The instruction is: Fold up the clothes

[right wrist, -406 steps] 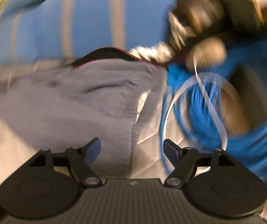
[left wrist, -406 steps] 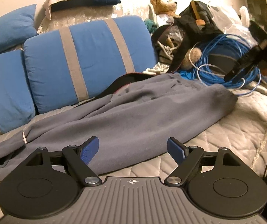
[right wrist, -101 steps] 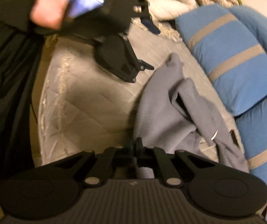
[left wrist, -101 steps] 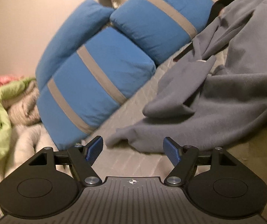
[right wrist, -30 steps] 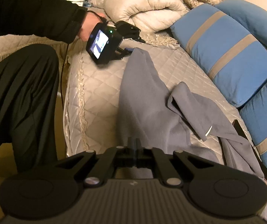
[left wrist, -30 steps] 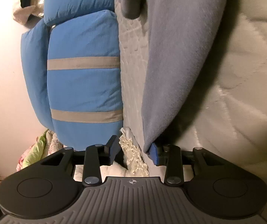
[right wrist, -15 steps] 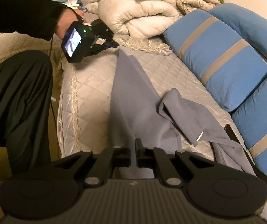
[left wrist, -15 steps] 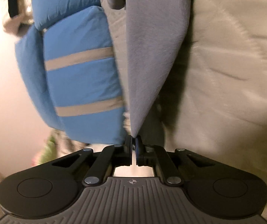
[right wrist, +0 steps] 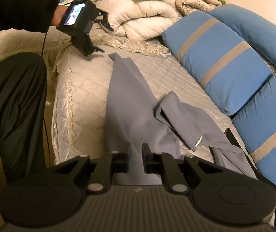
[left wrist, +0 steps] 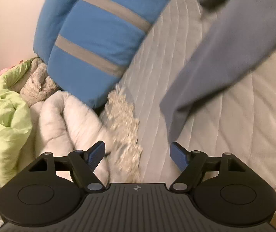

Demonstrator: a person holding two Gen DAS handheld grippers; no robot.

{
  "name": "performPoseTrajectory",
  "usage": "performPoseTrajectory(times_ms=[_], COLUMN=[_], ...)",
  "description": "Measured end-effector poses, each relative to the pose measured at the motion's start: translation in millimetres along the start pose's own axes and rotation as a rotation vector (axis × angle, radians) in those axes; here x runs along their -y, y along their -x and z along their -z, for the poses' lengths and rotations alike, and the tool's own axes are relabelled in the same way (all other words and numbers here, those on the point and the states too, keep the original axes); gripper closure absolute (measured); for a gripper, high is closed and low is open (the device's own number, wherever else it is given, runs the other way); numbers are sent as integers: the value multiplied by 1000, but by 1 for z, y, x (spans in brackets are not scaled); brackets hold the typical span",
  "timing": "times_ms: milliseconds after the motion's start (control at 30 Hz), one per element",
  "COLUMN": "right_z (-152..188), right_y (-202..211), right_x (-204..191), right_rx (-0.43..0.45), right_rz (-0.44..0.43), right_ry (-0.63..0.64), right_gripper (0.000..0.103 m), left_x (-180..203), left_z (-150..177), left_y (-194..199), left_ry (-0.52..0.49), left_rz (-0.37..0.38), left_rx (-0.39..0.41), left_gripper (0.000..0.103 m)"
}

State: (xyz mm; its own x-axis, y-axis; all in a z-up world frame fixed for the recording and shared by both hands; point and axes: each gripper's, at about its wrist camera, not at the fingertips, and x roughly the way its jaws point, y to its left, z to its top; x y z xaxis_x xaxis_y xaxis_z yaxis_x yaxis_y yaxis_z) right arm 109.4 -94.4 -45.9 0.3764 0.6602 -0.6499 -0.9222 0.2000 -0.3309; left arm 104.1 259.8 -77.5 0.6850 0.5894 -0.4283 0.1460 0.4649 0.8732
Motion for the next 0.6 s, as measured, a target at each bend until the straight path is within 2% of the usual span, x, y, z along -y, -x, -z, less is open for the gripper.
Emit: performPoseTrajectory(times_ms=[100,167,200,233,267,333,400,433,600], right_z=[0,2,2,2,2,1,0,0,0], right_y=[0,-1,-1,-2,-3,-2,0,0,0], right_x=[1,1,1,1,1,2,3,3,2], right_rx=[1,-5,-9,-11,-14,-9,1,4,5], right_rz=[-6,-5,-5,-4,-3,1,0,-2,-6], right_ry=[-9,-8,-7,-5,-2,-4,-9,-11,1], right_gripper=[72,71,71,71,71,71,71,71,70], left_x=[8,9,8,5,3,1,-1,-1,17], left_z=[3,2,0,-3,-6,-5,-2,1,23], left_y=[-2,-8,-15,-22,-29,-36,-42,-42,-18], left_ry=[-52,-47,-42,-36,-30,-14,4,-5,-197], left_rz=[116,154,156,152,148,174,214,217,109], left_rx=[46,59,54,42,26,7,-2,3,60], left_gripper=[30,32,37,50,58,85,101,101,101])
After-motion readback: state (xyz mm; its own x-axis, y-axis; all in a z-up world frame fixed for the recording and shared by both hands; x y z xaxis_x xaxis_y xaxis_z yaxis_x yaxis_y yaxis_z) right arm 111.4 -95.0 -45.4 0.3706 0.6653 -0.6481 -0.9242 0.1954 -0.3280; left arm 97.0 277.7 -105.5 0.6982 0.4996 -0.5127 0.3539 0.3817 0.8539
